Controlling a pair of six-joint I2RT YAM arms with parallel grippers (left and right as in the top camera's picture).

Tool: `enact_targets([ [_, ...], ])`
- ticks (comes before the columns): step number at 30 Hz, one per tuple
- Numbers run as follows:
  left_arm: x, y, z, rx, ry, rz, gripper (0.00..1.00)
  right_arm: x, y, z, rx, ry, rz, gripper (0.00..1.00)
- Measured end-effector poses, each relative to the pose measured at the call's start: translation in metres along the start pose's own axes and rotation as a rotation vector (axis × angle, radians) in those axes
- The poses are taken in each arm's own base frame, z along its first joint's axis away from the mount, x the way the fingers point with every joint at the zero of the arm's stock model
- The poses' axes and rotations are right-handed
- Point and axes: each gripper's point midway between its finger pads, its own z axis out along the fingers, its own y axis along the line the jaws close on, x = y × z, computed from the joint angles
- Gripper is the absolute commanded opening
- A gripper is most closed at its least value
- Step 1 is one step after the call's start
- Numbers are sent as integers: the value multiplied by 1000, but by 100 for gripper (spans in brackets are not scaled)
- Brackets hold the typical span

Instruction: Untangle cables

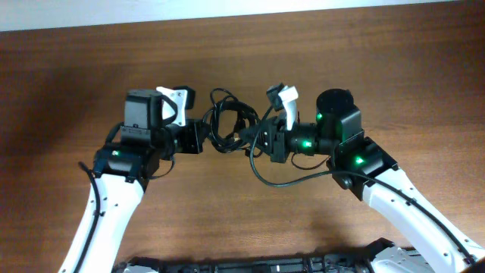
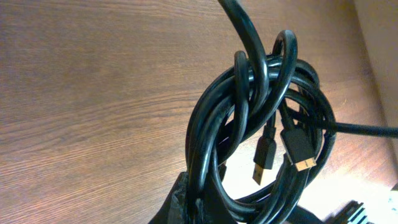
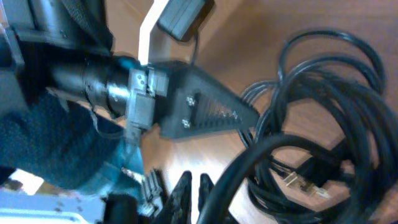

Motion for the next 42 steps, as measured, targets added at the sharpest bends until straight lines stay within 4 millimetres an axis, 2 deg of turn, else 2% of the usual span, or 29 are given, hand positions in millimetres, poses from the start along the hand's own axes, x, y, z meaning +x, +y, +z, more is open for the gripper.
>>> enact_targets([
  [1,1,-2,2,-13,2,15,0,-12,8,0,-30,-42,3,4],
  [5,5,-12,7,-44,5,66,0,-33,23,-3,-91,-113,94,4],
  [9,5,-14,7,-53,2,78,0,-40,14,-3,-49,-157,149,4],
  [11,6,-17,8,-46,8,86,0,-45,3,-2,2,-193,132,4],
  [15,12,-28,12,-26,25,113,0,-47,-39,8,142,-230,97,4],
  [16,14,-31,12,-20,29,119,0,-42,-56,15,180,-215,109,4],
  [19,13,-40,13,22,24,121,0,-27,-85,29,228,-170,137,4],
  [20,9,-43,13,34,8,111,0,-16,-98,36,244,-138,163,4],
  [22,2,-47,13,49,-19,93,0,-7,-105,41,240,-104,184,4],
  [23,-8,-51,12,67,-58,84,0,-1,-109,44,241,-87,195,4],
  [26,-17,-57,11,92,-93,42,0,4,-110,45,242,-64,185,27],
  [27,-18,-59,11,101,-96,30,0,5,-109,45,236,-59,178,30],
  [28,-18,-59,11,103,-95,25,0,4,-110,45,235,-60,165,42],
  [30,-18,-60,11,109,-91,14,0,0,-114,37,224,-65,170,86],
  [31,-18,-59,11,107,-92,-10,0,-4,-116,30,200,-68,177,99],
  [33,-21,-53,11,71,-108,-85,0,-10,-117,15,144,-64,175,99],
  [35,-28,-38,10,-2,-154,-246,0,-19,-125,-9,101,-76,156,99],
  [37,-33,-28,9,-43,-192,-392,0,-22,-131,-24,89,-81,142,99],
  [39,-36,-19,7,-65,-234,-596,0,-12,-136,-34,85,-47,159,99],
  [42,-39,-13,6,-47,-279,-958,0,26,-126,-26,57,88,198,99],
])
